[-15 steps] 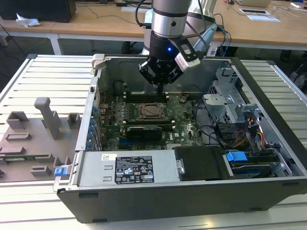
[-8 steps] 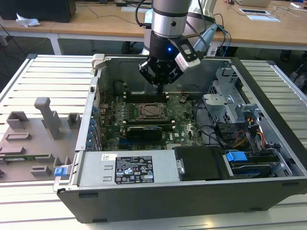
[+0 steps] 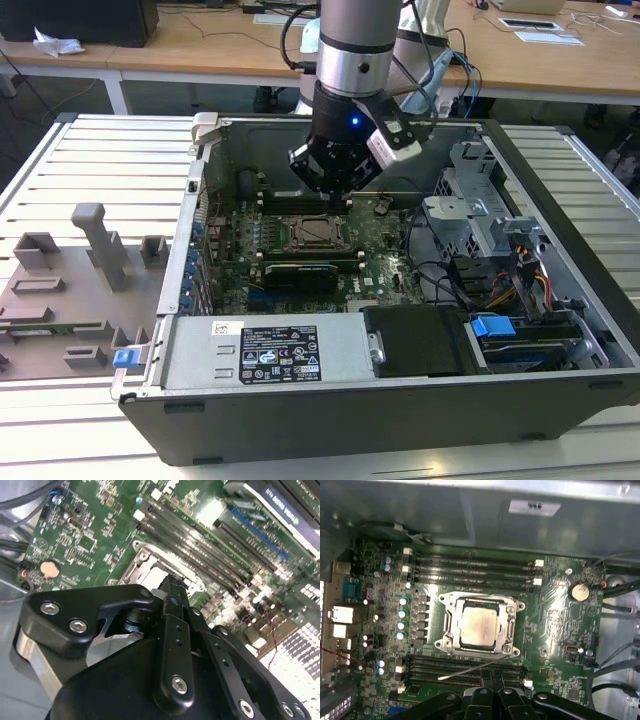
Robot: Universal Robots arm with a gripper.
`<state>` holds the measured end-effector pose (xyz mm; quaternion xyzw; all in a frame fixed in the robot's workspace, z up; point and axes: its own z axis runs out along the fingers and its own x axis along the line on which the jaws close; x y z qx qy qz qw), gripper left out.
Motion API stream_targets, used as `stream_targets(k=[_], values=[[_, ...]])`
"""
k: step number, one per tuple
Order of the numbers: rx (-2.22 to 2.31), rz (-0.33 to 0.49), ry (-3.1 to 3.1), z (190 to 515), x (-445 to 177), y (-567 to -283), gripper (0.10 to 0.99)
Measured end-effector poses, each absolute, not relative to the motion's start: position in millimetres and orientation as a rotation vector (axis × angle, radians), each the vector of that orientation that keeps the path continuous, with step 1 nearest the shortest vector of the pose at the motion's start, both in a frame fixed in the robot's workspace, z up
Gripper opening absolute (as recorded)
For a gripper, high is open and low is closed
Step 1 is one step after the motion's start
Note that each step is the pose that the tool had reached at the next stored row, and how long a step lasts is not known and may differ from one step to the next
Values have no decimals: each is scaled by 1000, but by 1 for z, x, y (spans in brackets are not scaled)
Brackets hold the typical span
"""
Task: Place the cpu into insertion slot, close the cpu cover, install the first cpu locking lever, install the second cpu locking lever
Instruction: 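Install the second cpu locking lever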
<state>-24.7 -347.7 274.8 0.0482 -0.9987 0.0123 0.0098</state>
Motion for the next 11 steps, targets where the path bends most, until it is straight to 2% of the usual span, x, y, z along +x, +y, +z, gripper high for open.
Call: stream_targets(k=[5, 8, 11], values=[[151, 18, -3119, 266, -26, -361, 106], [152, -84, -3121, 265, -33, -367, 106], [152, -119, -3121, 263, -38, -374, 106]])
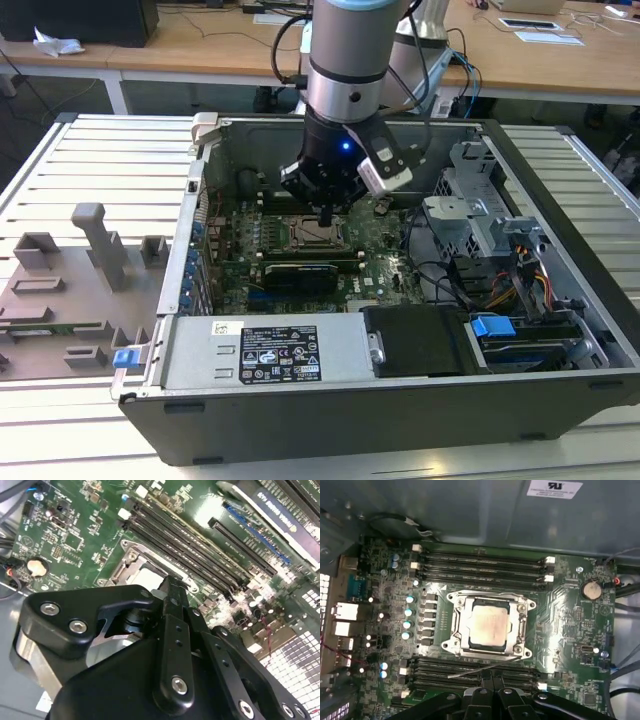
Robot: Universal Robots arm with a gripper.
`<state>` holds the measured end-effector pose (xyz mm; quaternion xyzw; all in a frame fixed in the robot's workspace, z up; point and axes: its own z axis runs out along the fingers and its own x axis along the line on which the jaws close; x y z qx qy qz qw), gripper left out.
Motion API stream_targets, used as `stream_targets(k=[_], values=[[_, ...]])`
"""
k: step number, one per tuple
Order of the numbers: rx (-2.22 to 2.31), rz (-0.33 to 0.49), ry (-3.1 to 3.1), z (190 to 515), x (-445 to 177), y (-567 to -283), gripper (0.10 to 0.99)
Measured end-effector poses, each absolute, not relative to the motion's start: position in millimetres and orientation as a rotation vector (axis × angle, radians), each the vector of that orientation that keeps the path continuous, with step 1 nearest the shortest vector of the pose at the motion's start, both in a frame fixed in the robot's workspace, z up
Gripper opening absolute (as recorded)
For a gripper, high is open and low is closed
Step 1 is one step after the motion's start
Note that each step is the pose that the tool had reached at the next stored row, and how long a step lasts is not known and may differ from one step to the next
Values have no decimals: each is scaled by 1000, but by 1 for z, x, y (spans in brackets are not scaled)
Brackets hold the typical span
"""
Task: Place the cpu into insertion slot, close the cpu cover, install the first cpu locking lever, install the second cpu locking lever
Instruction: 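Install the second cpu locking lever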
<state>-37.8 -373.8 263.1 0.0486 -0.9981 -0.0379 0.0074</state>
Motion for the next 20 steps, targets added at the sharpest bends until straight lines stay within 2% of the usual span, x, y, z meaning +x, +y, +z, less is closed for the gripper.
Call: stream_targets(k=[9, 20], values=[[153, -184, -3120, 253, -54, -384, 106], [153, -191, -3120, 225, -73, -384, 106]])
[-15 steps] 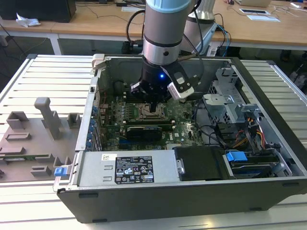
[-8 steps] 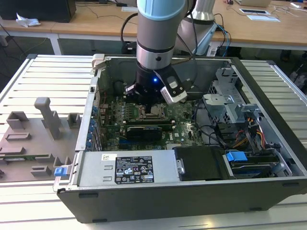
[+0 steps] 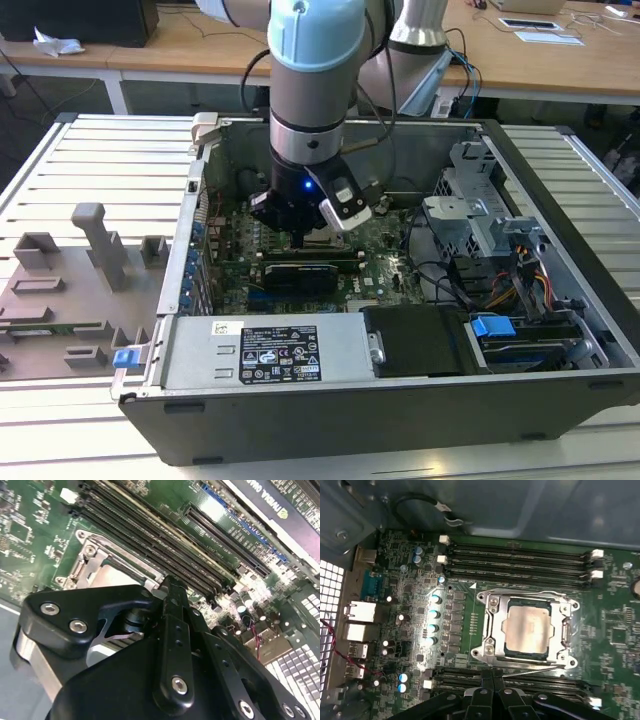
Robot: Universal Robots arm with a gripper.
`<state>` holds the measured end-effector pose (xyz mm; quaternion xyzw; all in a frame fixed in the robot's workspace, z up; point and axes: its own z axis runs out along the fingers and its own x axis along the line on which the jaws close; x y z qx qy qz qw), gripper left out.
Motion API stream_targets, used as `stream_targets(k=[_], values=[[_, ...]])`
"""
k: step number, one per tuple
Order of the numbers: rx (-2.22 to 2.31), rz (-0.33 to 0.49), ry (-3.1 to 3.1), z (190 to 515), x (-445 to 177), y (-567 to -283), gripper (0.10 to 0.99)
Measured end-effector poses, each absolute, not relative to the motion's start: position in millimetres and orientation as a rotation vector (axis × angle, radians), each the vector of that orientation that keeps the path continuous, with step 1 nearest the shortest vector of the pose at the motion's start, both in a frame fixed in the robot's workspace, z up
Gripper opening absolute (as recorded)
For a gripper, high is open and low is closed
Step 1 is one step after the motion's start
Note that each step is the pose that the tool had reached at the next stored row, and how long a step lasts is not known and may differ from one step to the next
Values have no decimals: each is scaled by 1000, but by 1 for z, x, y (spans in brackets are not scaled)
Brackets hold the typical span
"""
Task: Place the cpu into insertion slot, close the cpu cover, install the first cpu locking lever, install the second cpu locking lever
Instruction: 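Install the second cpu locking lever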
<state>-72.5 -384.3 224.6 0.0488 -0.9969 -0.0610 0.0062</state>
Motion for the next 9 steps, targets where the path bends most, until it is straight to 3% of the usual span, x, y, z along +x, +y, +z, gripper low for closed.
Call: stream_targets(k=[9], values=[[168, -214, -3117, 206, -82, -383, 106]])
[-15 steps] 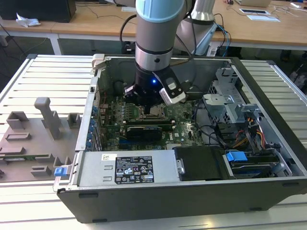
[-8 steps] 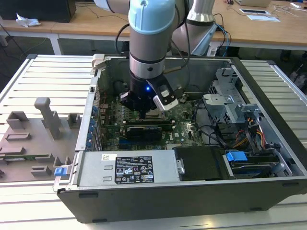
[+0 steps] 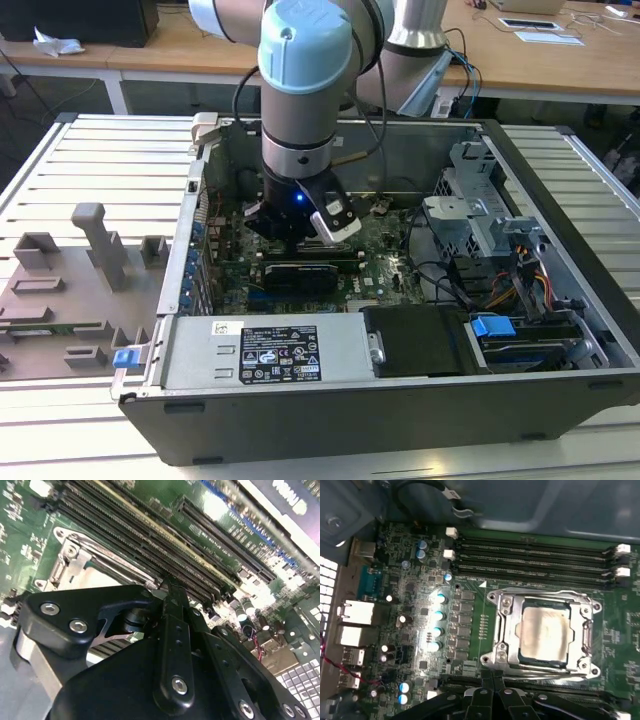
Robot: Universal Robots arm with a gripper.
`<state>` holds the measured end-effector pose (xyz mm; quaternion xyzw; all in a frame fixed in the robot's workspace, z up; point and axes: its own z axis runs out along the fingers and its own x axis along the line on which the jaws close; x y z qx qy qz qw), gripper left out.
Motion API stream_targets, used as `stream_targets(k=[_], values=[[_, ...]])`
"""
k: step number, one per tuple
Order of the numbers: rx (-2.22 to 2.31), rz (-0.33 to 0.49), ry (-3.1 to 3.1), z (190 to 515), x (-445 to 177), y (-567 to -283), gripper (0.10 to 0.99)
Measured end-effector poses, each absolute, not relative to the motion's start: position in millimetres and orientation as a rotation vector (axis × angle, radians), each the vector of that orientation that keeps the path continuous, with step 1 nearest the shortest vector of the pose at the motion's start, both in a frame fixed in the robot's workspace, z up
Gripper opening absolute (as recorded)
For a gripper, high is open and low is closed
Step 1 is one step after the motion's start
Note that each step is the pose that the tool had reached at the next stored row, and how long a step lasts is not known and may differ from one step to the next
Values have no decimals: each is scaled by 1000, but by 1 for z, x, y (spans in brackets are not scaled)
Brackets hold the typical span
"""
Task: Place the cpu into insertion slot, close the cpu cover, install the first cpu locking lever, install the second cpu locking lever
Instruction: 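Install the second cpu locking lever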
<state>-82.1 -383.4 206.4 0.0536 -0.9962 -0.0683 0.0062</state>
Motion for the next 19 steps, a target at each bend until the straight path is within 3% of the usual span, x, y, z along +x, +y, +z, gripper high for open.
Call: stream_targets(k=[10, 19], values=[[254, -272, -3106, 198, -84, -377, 106], [261, -272, -3111, 213, -78, -376, 106]])
